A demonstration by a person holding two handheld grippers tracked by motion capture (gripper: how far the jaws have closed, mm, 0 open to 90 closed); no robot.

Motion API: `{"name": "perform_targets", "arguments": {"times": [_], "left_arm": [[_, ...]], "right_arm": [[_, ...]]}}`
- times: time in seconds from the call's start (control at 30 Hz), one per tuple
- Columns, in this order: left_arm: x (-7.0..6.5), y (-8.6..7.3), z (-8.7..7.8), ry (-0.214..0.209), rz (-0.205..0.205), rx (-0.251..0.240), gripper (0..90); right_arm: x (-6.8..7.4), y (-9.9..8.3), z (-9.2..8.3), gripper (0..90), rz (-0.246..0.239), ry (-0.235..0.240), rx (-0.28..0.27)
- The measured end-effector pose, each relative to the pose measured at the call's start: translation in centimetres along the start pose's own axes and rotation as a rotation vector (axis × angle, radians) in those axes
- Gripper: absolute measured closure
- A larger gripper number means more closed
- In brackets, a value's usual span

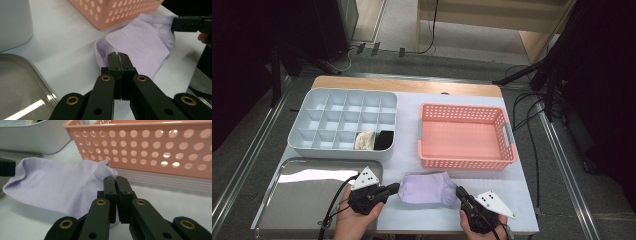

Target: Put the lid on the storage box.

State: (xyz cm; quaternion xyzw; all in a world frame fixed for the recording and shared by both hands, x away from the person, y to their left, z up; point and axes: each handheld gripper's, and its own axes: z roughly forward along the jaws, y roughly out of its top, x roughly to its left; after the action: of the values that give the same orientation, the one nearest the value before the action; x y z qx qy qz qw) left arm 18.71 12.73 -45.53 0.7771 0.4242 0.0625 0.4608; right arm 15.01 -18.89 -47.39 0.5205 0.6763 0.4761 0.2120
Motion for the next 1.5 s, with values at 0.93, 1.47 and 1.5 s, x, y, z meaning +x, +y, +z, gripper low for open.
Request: {"name": "perform_targets", "arguments": {"times": [0.93, 1.47, 1.5], "left_arm": [[0.5, -0.2, 2.5, -0.008, -0.066, 0.116, 83.4], [0.2, -1.0, 1.2, -0.062, -0.084, 0.102, 72.7], [0.2, -1.0, 1.1, -0.061, -0.080, 0.100, 70.6]], "right_arm": [[-0.9, -0.9, 3.1, 81.5, 0.078, 0.006, 0.136], [-0.5, -1.2, 1.3, 64.4, 0.046, -0.027, 0.100], [-0.2, -1.0, 1.1, 67.1, 0.048, -0.034, 0.073]]}}
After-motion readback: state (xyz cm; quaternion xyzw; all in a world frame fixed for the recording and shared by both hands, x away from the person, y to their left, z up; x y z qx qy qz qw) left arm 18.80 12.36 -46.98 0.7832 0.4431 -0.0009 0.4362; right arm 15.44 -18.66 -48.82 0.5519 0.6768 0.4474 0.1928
